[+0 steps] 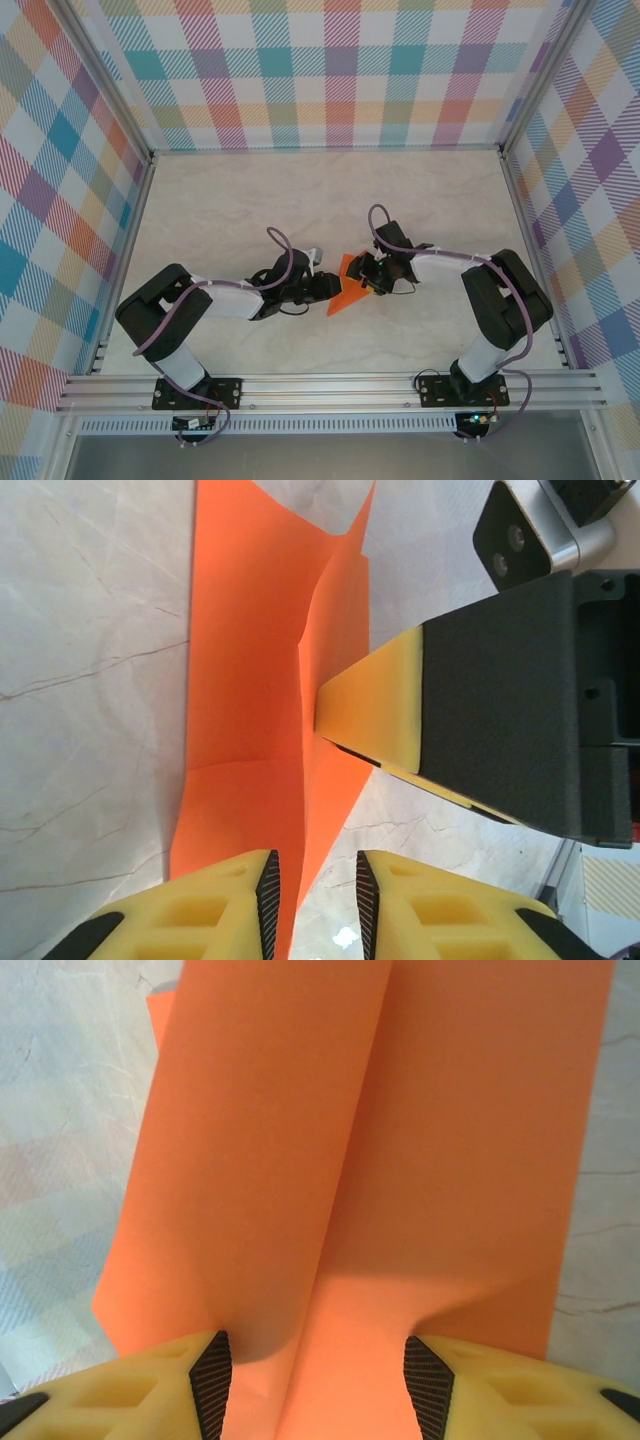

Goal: Fold a paper plane with a square sheet of paper (pick it up from the middle)
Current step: Fourth fold the wing at the center of the table.

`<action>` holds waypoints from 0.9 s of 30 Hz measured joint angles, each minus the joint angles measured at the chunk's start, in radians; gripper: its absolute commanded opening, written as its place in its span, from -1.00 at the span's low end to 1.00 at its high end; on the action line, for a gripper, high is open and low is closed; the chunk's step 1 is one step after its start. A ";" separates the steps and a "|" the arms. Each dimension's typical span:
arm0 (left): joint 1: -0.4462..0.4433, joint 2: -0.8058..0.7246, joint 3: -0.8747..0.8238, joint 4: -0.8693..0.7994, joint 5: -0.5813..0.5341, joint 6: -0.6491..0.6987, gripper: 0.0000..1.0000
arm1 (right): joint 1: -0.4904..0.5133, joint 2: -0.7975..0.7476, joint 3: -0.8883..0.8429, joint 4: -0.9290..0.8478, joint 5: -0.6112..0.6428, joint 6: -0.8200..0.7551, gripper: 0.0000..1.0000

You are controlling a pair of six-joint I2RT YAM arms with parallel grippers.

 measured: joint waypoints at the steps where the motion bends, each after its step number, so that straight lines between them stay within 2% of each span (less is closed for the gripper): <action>1: 0.000 0.000 0.000 0.000 -0.002 0.001 -0.38 | 0.000 0.004 0.006 -0.009 0.000 0.002 0.09; 16: 0.000 -0.002 -0.010 0.016 -0.018 0.019 -0.42 | 0.001 0.064 0.104 -0.140 0.016 0.057 0.05; 27: -0.004 0.008 -0.010 0.065 0.048 0.025 -0.43 | 0.001 0.090 0.136 -0.183 0.023 0.095 0.00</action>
